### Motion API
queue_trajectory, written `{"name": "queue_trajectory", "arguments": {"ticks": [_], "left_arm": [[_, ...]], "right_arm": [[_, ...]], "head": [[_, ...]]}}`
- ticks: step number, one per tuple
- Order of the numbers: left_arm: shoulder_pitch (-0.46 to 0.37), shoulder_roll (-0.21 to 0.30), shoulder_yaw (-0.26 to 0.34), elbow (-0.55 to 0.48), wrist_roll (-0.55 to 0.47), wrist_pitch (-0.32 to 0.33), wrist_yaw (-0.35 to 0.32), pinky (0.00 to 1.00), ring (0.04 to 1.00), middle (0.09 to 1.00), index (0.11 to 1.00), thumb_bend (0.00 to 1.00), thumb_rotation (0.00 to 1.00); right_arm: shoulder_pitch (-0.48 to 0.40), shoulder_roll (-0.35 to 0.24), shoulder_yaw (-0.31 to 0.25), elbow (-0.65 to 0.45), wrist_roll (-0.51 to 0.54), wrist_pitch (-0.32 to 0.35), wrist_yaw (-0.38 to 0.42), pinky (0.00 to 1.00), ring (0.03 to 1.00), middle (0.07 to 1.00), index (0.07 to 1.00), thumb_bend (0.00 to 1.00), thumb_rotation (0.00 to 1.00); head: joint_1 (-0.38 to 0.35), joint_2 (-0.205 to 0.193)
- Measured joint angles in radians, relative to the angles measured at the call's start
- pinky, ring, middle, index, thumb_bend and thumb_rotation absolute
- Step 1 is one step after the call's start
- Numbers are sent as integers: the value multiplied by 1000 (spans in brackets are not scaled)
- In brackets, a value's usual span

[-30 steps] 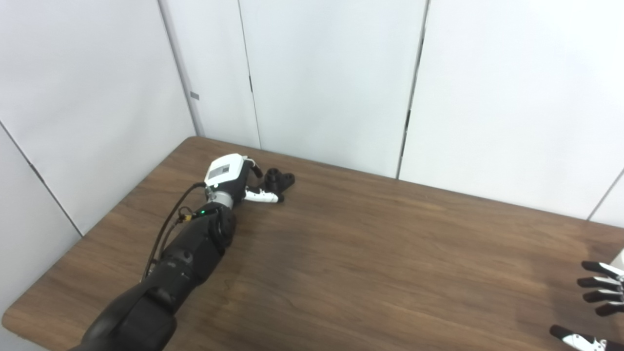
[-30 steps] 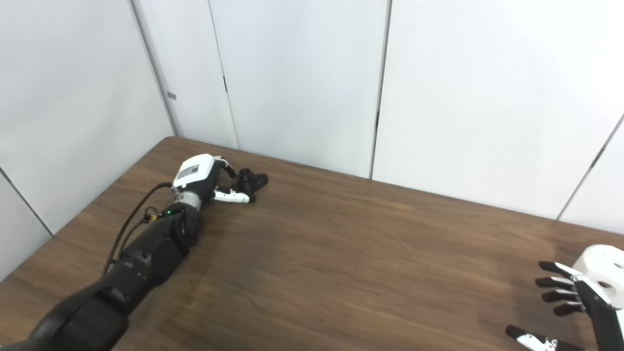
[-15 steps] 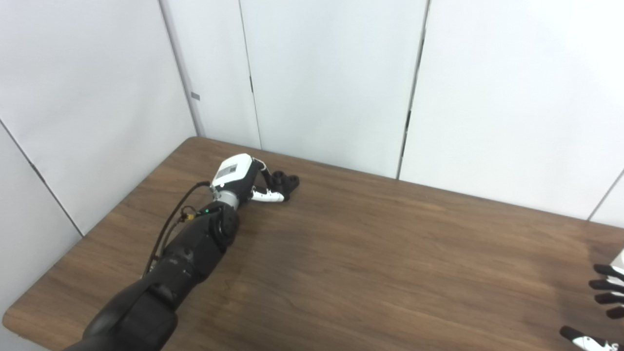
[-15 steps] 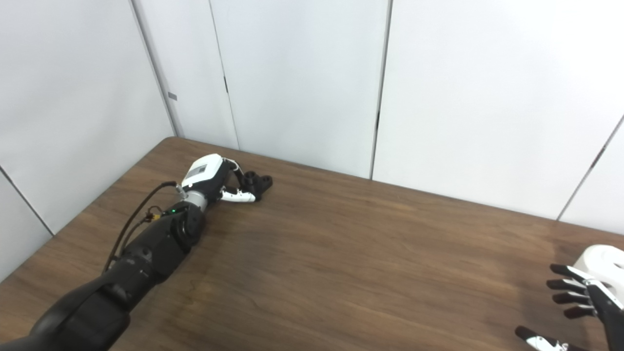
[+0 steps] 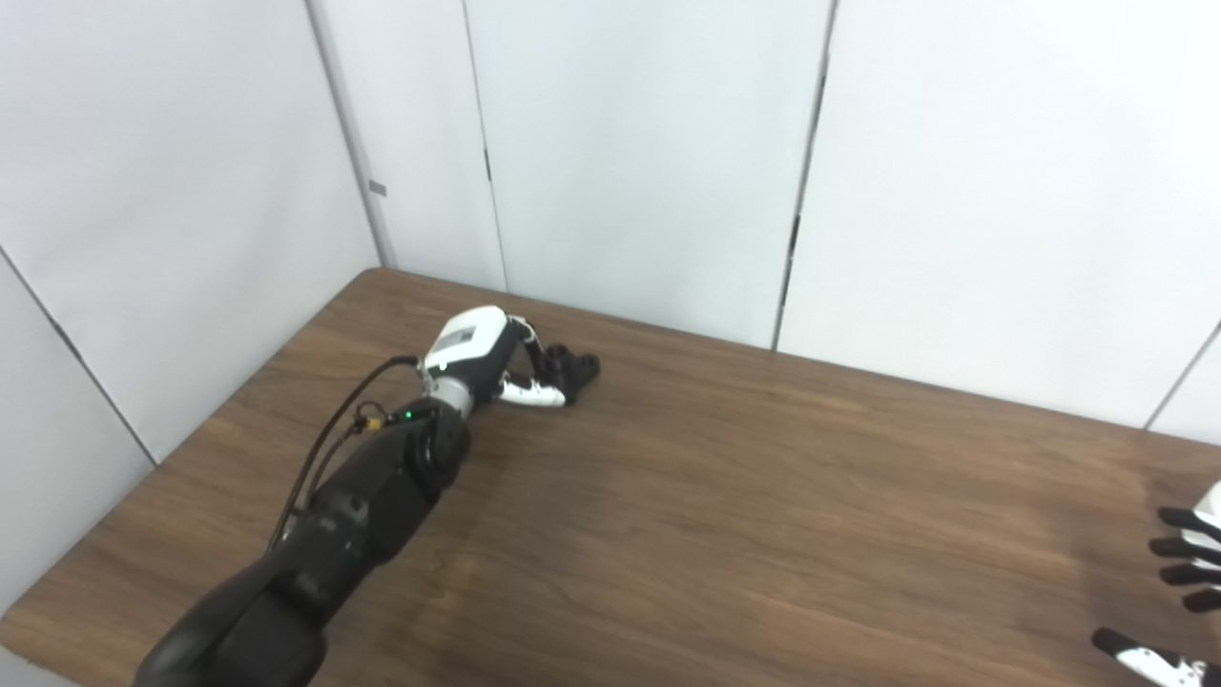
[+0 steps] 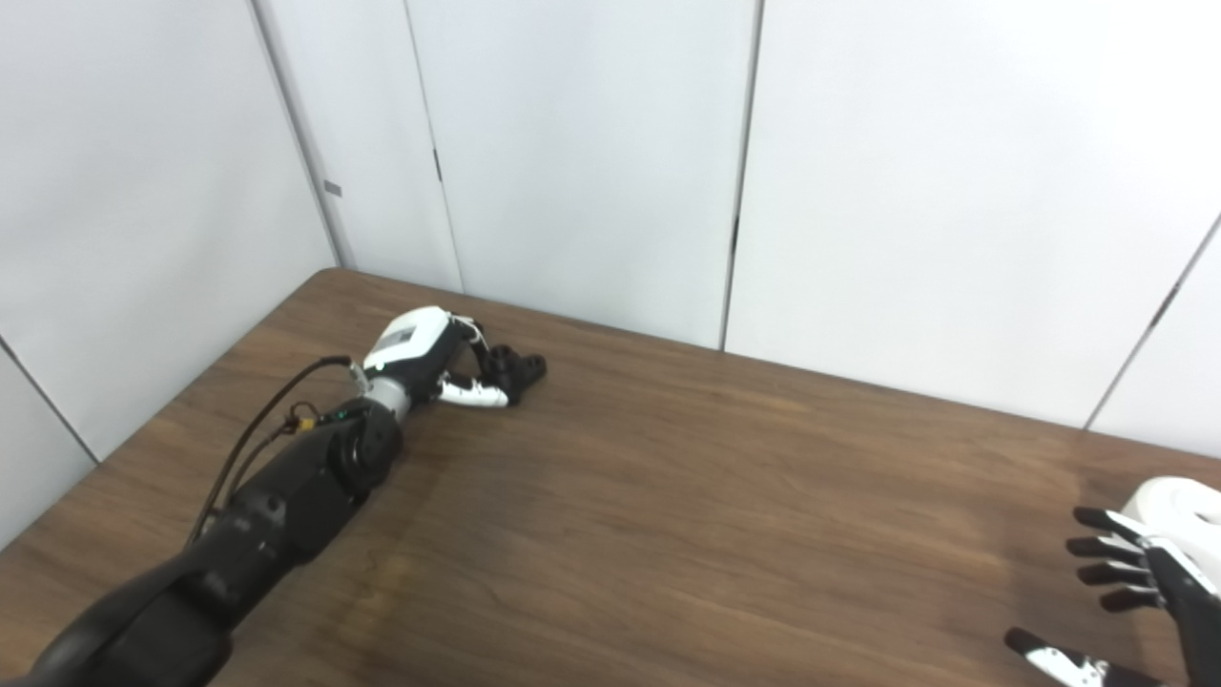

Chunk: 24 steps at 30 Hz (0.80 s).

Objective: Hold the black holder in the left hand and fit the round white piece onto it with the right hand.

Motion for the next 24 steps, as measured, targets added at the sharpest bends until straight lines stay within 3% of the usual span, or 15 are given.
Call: {"name": "queue_trajectory", "arguments": {"ticks": [10,13,17,24], "left_arm": [[106,-41,-62,-218,11,-55,-20,884,952,881,485,523,71],[118,-69,-79,-266,7,-77,-58,931,975,896,484,523,70],[129,-98,-95,-304,5,-93,-93,885,963,897,484,524,69],[133,-135,-172,-341,31,-192,-119,862,958,899,486,523,71]], "right_arm": [[-32,13,16,-9,-48,21,-1,505,592,654,737,663,0],[-42,13,19,-12,-69,20,-4,499,597,663,737,664,0],[-46,14,19,-11,-67,20,-5,494,596,667,738,655,0],[-57,14,20,26,-48,12,-14,492,597,668,744,617,33]], "head": [[-91,14],[-120,18],[-169,29],[-215,37]]}}
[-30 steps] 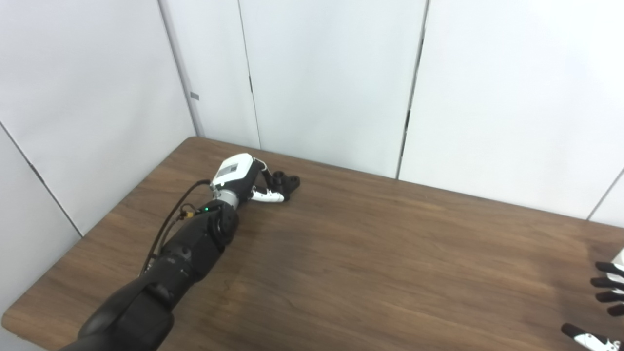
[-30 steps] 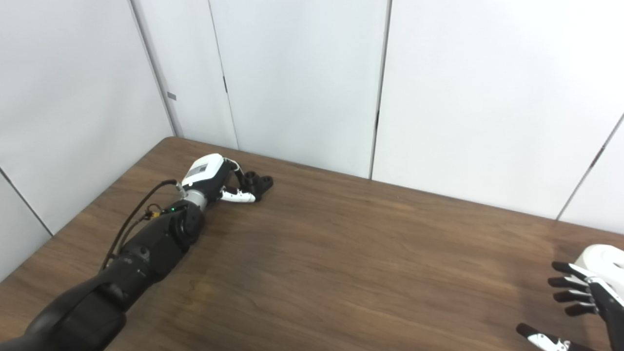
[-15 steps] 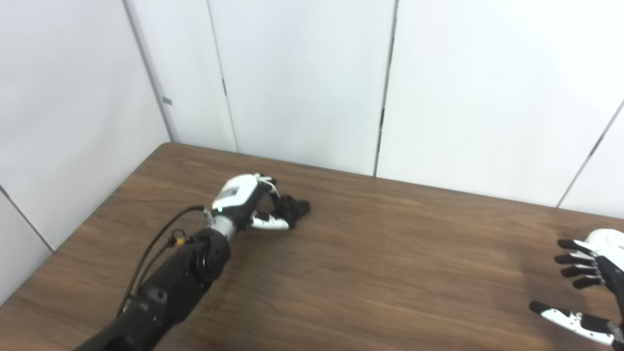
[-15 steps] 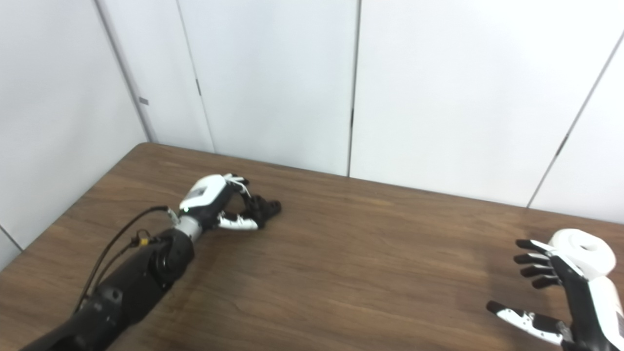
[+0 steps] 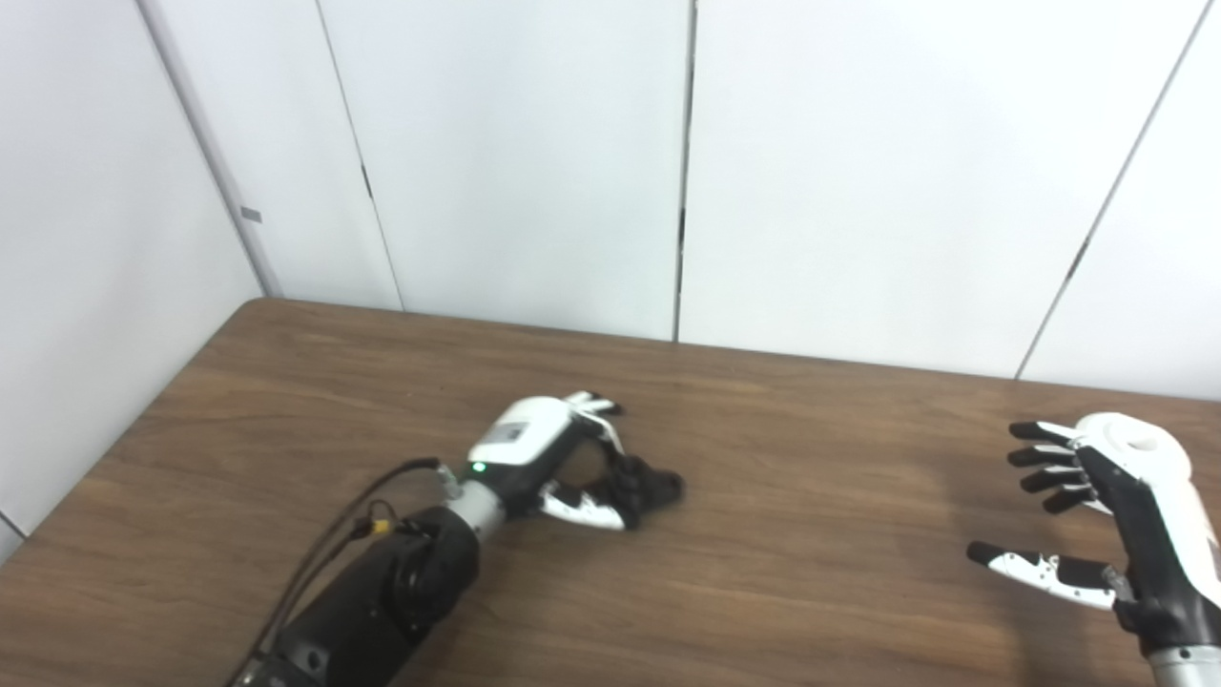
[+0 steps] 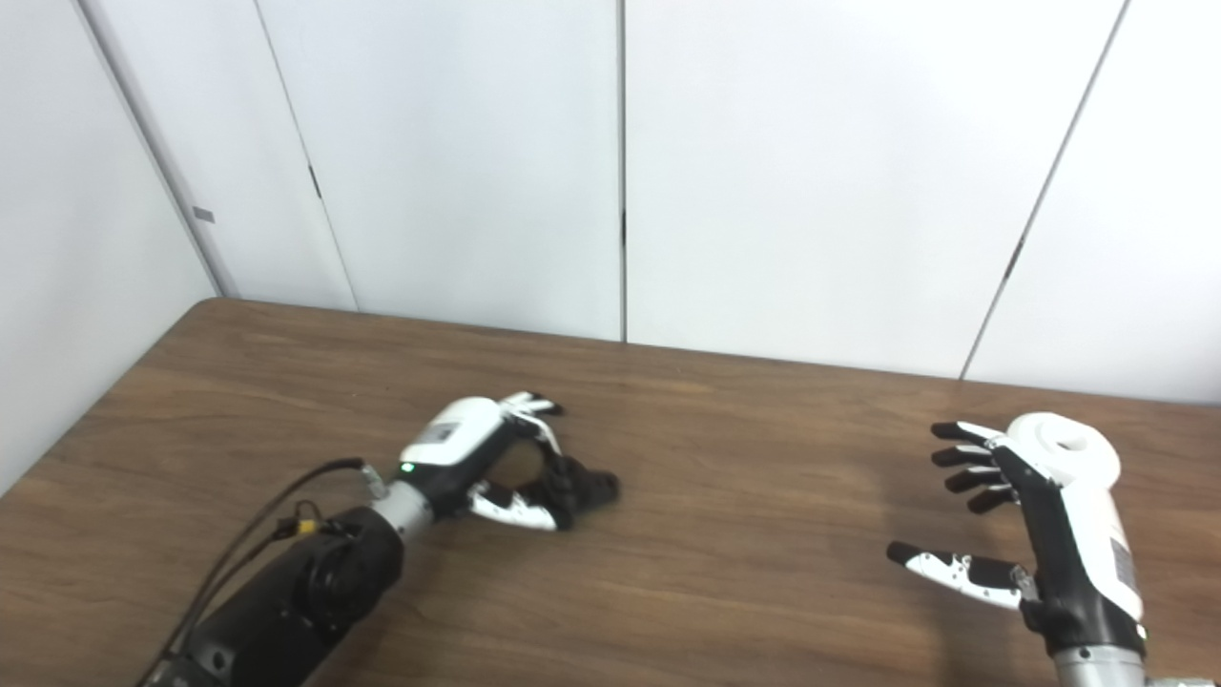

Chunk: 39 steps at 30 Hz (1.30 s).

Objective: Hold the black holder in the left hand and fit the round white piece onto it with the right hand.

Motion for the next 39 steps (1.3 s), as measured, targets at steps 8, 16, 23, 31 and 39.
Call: {"name": "queue_trajectory", "arguments": {"ticks": [8,16,23,31,39], "left_arm": [[-45,-70,-64,71,15,-98,0,874,953,892,486,524,68],[-84,-83,-106,115,28,-159,0,853,957,896,486,524,66],[-90,-85,-115,126,30,-176,-3,826,944,894,486,524,64],[-94,-64,-100,169,25,-265,9,807,920,877,487,524,59],[-90,-26,-82,177,6,-355,1,742,878,849,487,523,52]], "right_arm": [[-1,1,0,-12,-3,4,-2,490,600,673,751,604,37],[-2,10,0,-39,-19,6,-3,490,588,660,746,608,17],[-2,18,1,-51,-44,10,-3,494,600,670,738,615,44],[-23,17,59,-99,-193,132,50,634,801,866,773,687,181],[-130,14,123,-112,-451,295,110,686,859,924,823,756,260]], "head": [[-51,11],[-117,21],[-182,11],[-497,-55],[-713,-135]]}}
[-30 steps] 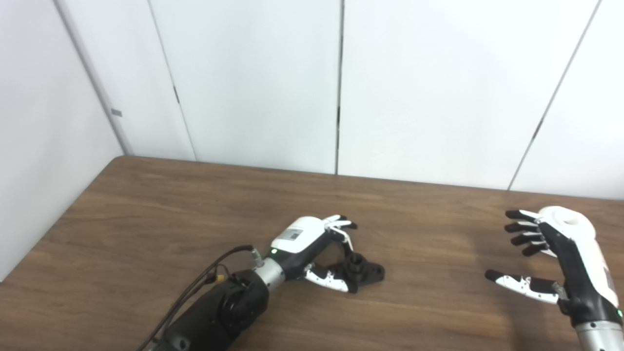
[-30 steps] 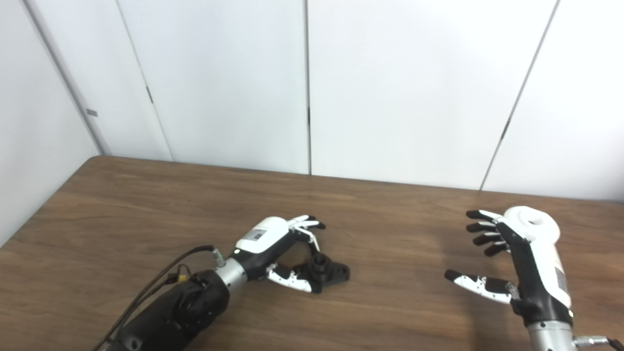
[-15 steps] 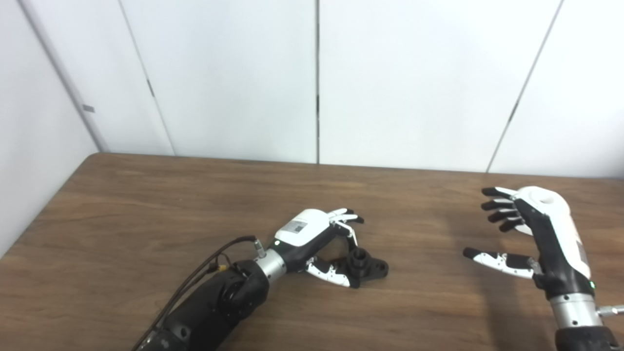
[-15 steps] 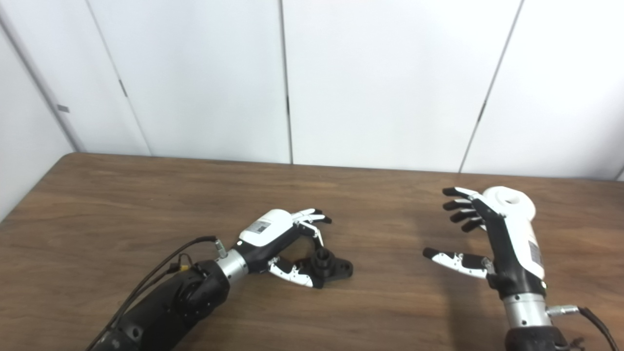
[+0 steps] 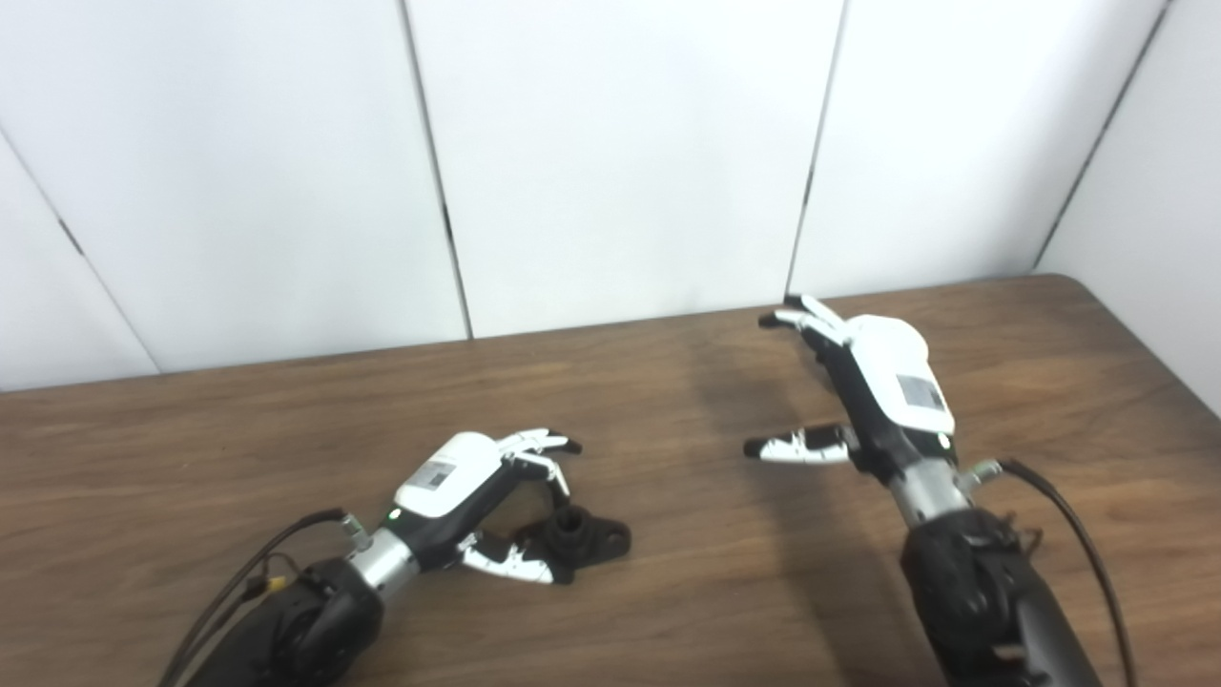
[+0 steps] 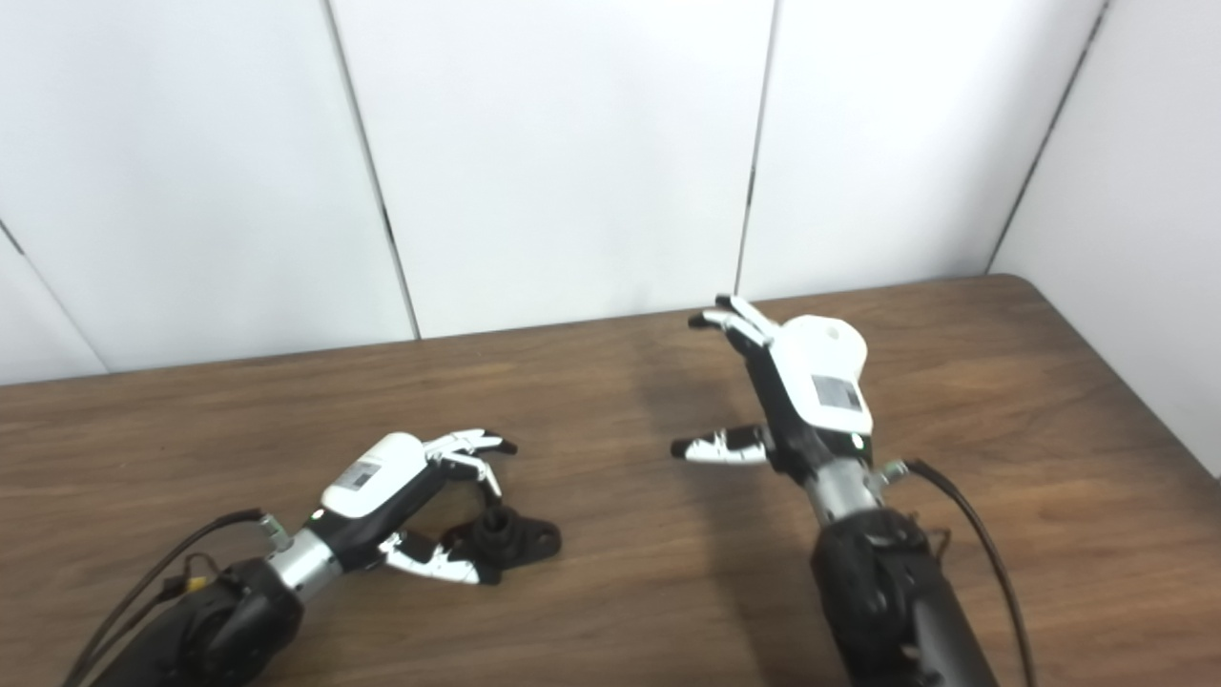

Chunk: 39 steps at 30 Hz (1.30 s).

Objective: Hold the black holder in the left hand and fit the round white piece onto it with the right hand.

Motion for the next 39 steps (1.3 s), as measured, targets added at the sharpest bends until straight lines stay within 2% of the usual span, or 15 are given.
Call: {"name": "queue_trajectory", "arguments": {"ticks": [3,7,11,14,21,30,39], "left_arm": [[1,4,6,-6,-9,0,-13,738,871,844,486,522,49],[1,12,10,-8,-27,-1,-34,720,861,837,486,522,49],[-7,20,-5,-1,-34,-1,-24,711,857,831,486,522,50],[-11,24,-14,2,-38,-1,-8,712,862,834,486,522,50],[-12,34,-28,2,-65,-1,-4,712,867,835,486,522,50],[-14,39,-38,6,-77,-1,2,712,868,838,486,522,50],[-16,45,-44,5,-81,-1,6,706,865,836,486,522,50]], "right_arm": [[-58,-39,18,-7,-118,75,106,784,924,971,883,793,288],[-133,-86,20,-12,-255,173,262,838,976,998,922,864,296],[-186,-120,19,10,-354,219,368,860,996,1000,933,920,303],[-221,-139,15,43,-389,232,426,879,1000,1000,934,948,313],[-262,-171,-8,141,-441,245,487,941,1000,1000,940,965,334],[-271,-213,-7,202,-413,250,574,944,1000,1000,936,1000,377],[-278,-241,17,294,-351,250,566,931,990,1000,888,1000,369]], "head": [[-38,-17],[-89,-35],[-109,-49],[-117,-54],[-137,-63],[-135,-61],[-126,-55]]}}
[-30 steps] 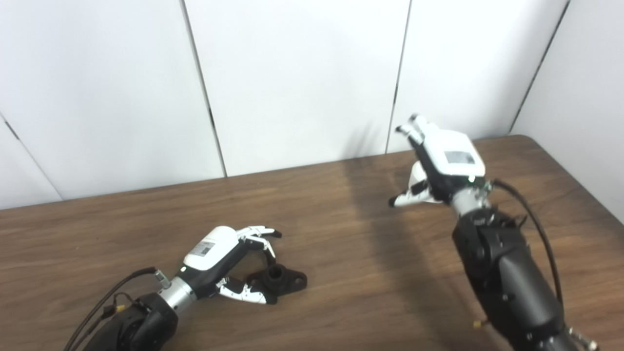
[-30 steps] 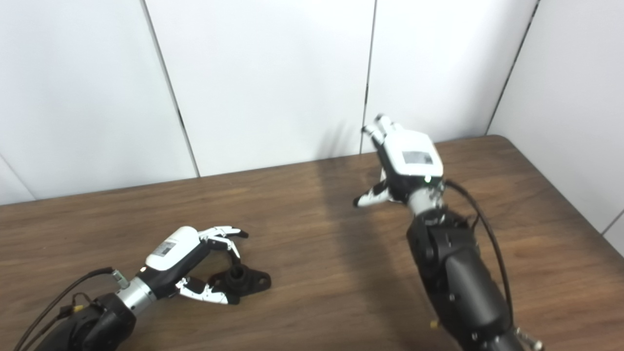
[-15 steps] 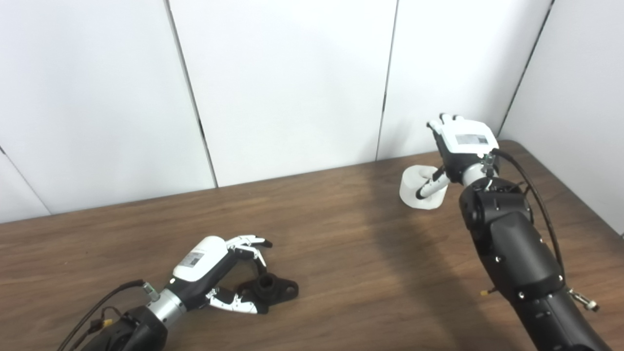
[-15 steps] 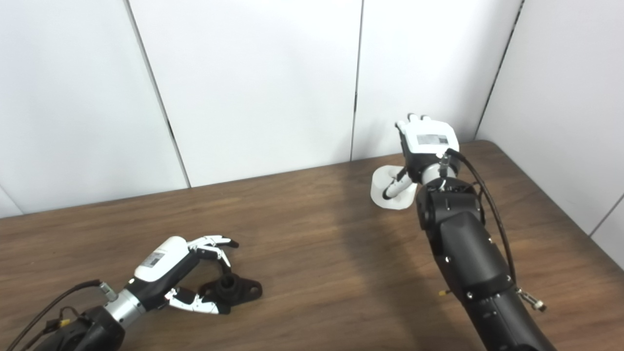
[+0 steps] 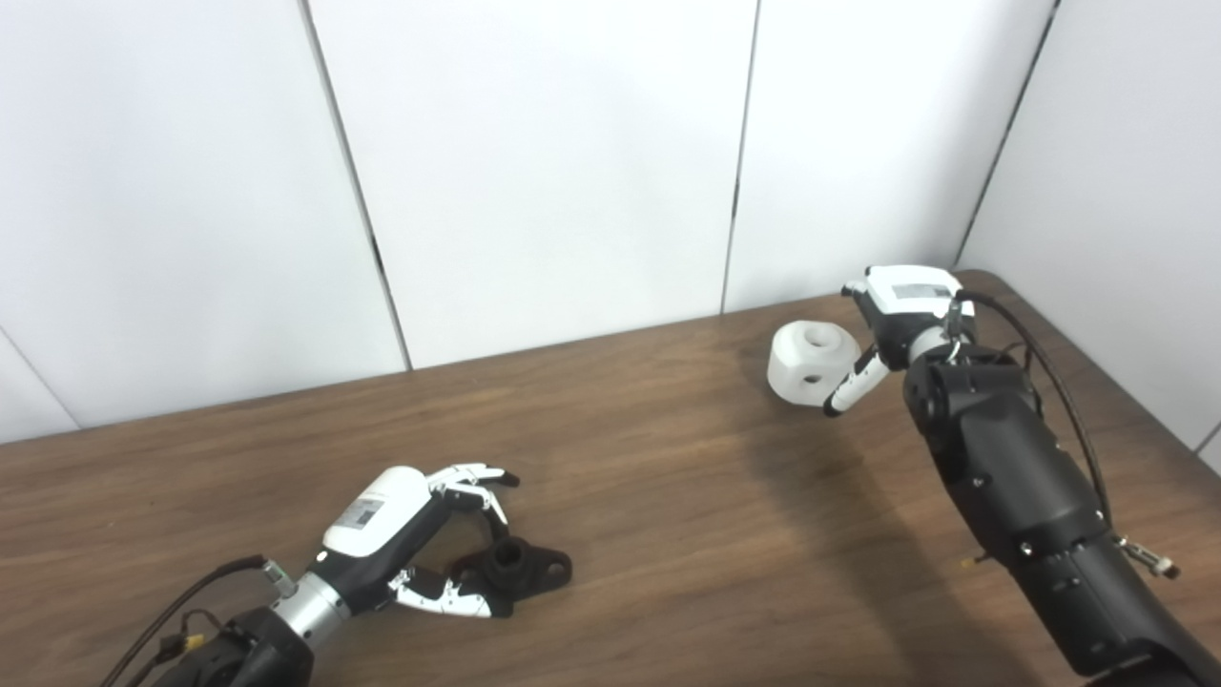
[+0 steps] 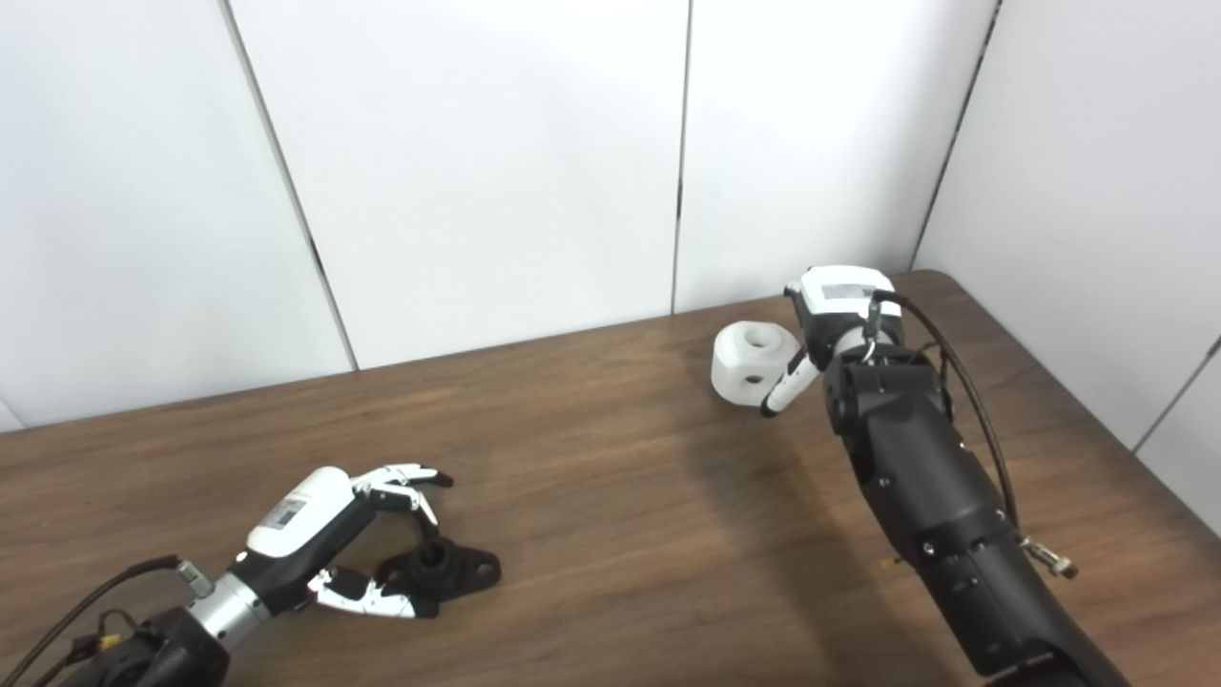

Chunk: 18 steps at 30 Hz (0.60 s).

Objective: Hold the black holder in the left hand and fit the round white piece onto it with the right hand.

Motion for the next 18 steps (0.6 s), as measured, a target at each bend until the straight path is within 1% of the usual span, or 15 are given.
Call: {"name": "queue_trajectory", "arguments": {"ticks": [4,9,15,18], "left_arm": [[2,0,3,-3,-3,0,-1,698,867,839,486,522,49],[8,2,10,-9,-17,0,-8,703,866,837,486,521,49],[14,3,20,-16,-19,0,-16,687,860,837,486,521,48],[20,5,28,-25,-19,0,-28,701,865,840,487,521,47]], "right_arm": [[-7,-1,8,61,36,0,-38,932,984,998,874,1000,357],[-10,-4,17,114,85,0,-87,958,986,994,863,988,358],[-10,-5,43,129,127,0,-129,942,976,983,862,968,371],[-10,-5,54,134,140,0,-152,944,969,972,858,966,363]], "head": [[2,2],[5,2],[9,5],[11,6]]}}
